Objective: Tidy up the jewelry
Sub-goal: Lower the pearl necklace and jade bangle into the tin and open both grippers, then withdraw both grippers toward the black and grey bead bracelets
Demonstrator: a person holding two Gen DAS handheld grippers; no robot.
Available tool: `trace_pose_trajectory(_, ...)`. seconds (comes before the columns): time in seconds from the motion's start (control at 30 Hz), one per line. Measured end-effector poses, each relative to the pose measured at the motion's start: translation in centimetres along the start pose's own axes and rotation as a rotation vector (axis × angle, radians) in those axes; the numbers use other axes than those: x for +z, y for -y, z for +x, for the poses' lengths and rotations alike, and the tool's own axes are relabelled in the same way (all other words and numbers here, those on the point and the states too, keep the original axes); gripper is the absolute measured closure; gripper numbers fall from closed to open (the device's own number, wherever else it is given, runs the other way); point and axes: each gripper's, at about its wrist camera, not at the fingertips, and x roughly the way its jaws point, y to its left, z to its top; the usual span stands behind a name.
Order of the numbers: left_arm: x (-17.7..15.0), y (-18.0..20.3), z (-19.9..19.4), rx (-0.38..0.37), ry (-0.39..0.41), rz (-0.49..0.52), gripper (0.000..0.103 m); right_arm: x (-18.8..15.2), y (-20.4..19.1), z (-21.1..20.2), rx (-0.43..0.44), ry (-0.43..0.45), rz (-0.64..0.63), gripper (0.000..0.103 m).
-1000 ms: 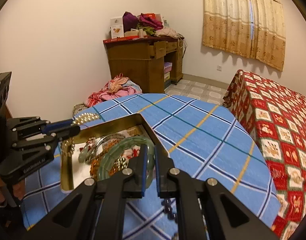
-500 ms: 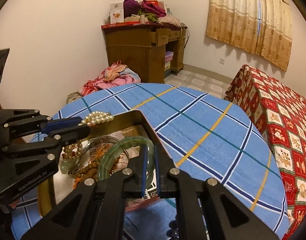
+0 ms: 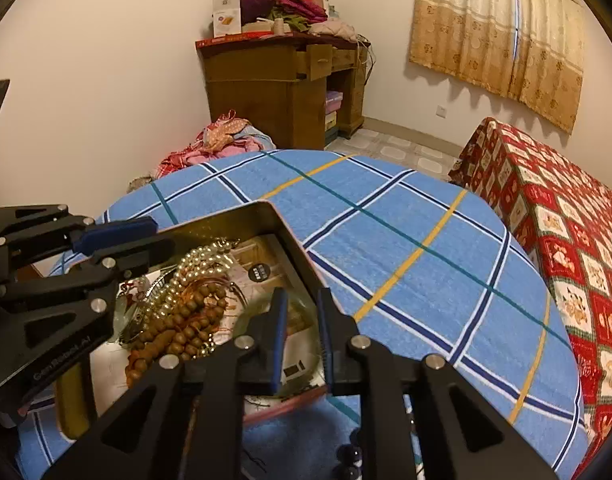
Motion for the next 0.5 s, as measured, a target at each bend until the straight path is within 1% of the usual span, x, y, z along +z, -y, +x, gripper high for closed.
trace_pose_trajectory(0.03,0.0,-0.1,-0.3,0.000,0.008,-0.007,0.056,-0.1,0.2,-0.4,-0.001,0.006,0.006,0.085)
trace_pose_trajectory(0.07,-0.2,-0.2,-0.8,0.009,0.023,-0.016,0.049,-0.3,0.4,-0.8,0.000,0.013,0.013,0.085)
trace_pose_trajectory(0.1,-0.2,-0.2,-1.0,0.016,0.034,-0.020,0.039,-0.4,0.7,-1.2,-0.004,0.018,0.022,0.084)
trace_pose_trajectory(0.13,-0.4,-0.2,-1.5,0.025,0.050,-0.024,0.035,-0.6,0.9,-1.4,-0.008,0.021,0.033,0.077)
trace_pose_trajectory(0.17,-0.5,-0.2,-1.7,0.027,0.054,-0.026,0.035,-0.8,1.3,-1.8,-0.008,0.024,0.049,0.068)
trace_pose_trajectory(0.2,-0.8,-0.2,-1.9,0.027,0.053,-0.033,0.035,-1.0,1.5,-2.2,-0.007,0.028,0.059,0.066)
trace_pose_trajectory(0.3,-1.4,0.3,-2.8,0.034,0.062,-0.046,0.035,-1.9,2.3,-3.9,-0.021,0.037,0.069,0.066)
trace_pose_trajectory(0.4,-2.3,1.1,-4.1,0.027,0.088,-0.044,0.035,-3.4,3.6,-6.1,-0.042,0.044,0.091,0.065)
trace_pose_trajectory(0.43,-2.5,1.5,-4.4,0.022,0.092,-0.042,0.035,-4.0,4.1,-6.7,-0.053,0.045,0.098,0.063)
trace_pose_trajectory(0.47,-2.6,1.8,-4.7,0.019,0.095,-0.042,0.035,-4.8,4.6,-7.4,-0.069,0.043,0.106,0.058)
trace_pose_trajectory(0.5,-2.9,2.2,-5.0,0.011,0.100,-0.043,0.035,-5.4,5.0,-7.9,-0.083,0.042,0.113,0.056)
